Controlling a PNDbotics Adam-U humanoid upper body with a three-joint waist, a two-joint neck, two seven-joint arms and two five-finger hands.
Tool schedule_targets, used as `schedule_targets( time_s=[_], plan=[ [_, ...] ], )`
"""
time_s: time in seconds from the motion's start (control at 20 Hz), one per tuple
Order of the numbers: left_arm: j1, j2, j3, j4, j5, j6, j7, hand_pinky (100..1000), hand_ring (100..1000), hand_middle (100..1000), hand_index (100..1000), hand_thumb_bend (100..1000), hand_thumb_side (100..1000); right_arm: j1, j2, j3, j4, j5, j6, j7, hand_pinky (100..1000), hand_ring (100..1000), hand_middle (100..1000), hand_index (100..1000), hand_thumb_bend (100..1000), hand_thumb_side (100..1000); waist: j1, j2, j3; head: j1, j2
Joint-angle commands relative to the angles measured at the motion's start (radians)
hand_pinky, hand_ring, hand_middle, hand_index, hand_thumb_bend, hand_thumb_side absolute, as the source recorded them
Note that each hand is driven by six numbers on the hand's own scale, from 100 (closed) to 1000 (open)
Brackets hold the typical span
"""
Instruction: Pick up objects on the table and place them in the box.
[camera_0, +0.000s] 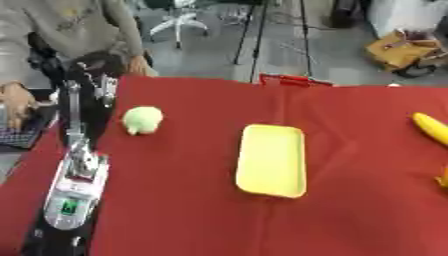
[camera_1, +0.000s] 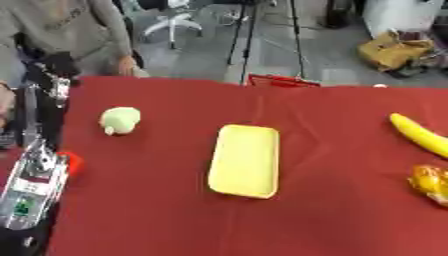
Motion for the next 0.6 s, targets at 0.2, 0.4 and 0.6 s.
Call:
schedule_targets(
  time_s=[0.2,0.4,0.6],
  plan=[
    [-0.008,0.011,0.01,-0.021,-0.004,0.003,-0.002,649,670,746,748,764,812,-0.007,-0.009,-0.005,-0.022,0.007,-0.001,0.004,624,690,779,849,100,672,0.003,0.008,-0.001,0.004,-0.013],
    [-0.008,0.011,0.012,-0.02,-0.004,0.003,0.0,649,672,751,749,763,812,-0.007,-0.008,-0.005,-0.022,0.007,-0.001,0.004,624,690,779,849,100,672,0.004,0.009,-0.002,0.005,-0.02],
    [-0.007,0.015,0.018,-0.018,-0.005,0.005,0.003,650,673,756,752,764,811,-0.006,-0.008,-0.005,-0.022,0.007,-0.001,0.006,624,690,779,849,100,672,0.004,0.008,-0.002,0.006,-0.021]
  ],
)
